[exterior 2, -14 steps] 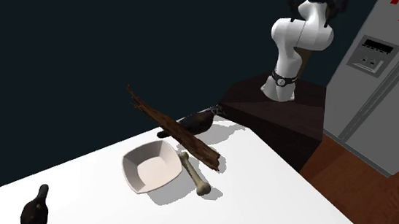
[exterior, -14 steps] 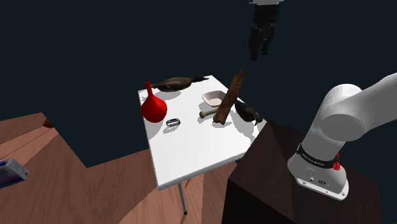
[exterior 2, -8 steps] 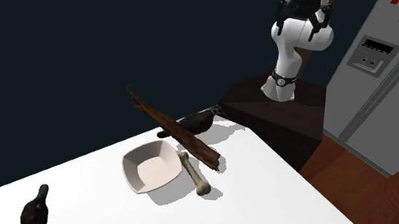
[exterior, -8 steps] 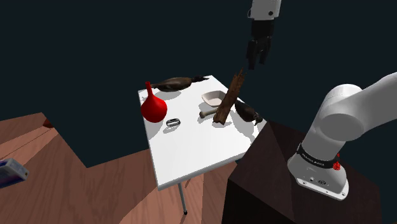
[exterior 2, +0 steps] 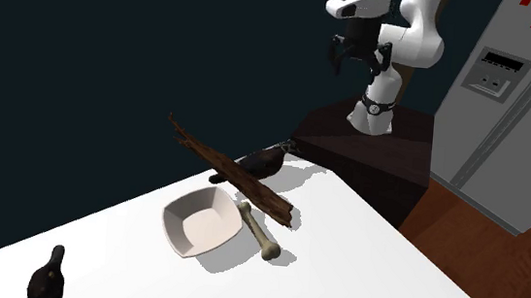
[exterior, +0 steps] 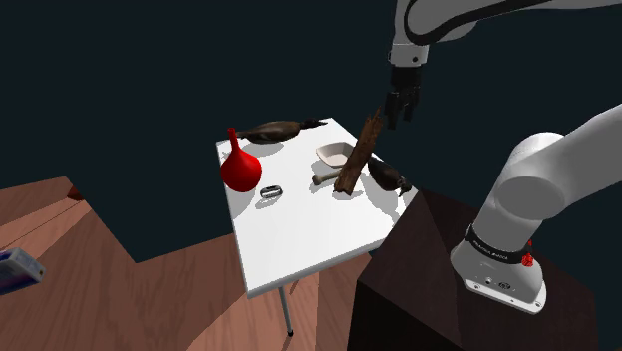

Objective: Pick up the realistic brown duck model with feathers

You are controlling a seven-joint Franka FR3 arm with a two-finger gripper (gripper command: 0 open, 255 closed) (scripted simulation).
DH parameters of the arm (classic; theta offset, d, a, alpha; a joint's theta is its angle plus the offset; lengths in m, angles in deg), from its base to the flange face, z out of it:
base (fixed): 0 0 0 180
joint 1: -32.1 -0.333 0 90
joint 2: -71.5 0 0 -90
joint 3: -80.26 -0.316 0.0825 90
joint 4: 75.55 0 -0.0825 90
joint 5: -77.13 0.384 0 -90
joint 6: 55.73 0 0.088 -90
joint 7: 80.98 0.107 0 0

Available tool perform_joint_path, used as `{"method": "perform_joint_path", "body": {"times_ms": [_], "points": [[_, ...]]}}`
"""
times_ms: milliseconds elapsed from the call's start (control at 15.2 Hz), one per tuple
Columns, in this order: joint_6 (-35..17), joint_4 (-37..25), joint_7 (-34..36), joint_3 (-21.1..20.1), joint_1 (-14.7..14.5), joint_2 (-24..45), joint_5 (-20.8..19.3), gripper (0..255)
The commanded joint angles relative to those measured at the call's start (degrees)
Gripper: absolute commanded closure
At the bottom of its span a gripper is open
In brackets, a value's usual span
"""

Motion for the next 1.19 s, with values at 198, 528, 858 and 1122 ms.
{"method": "perform_joint_path", "body": {"times_ms": [198,528,858,1122], "points": [[-7.82,2.93,-3.12,4.06,1.81,5.98,-1.24,0],[-16.19,4.18,-6.77,8.29,3.11,14.4,-1.34,0],[-24.27,3.6,-11.53,12.33,3.83,24.69,0.73,0],[-30.02,1.78,-16.68,14.87,4.31,34.07,4.82,0]]}}
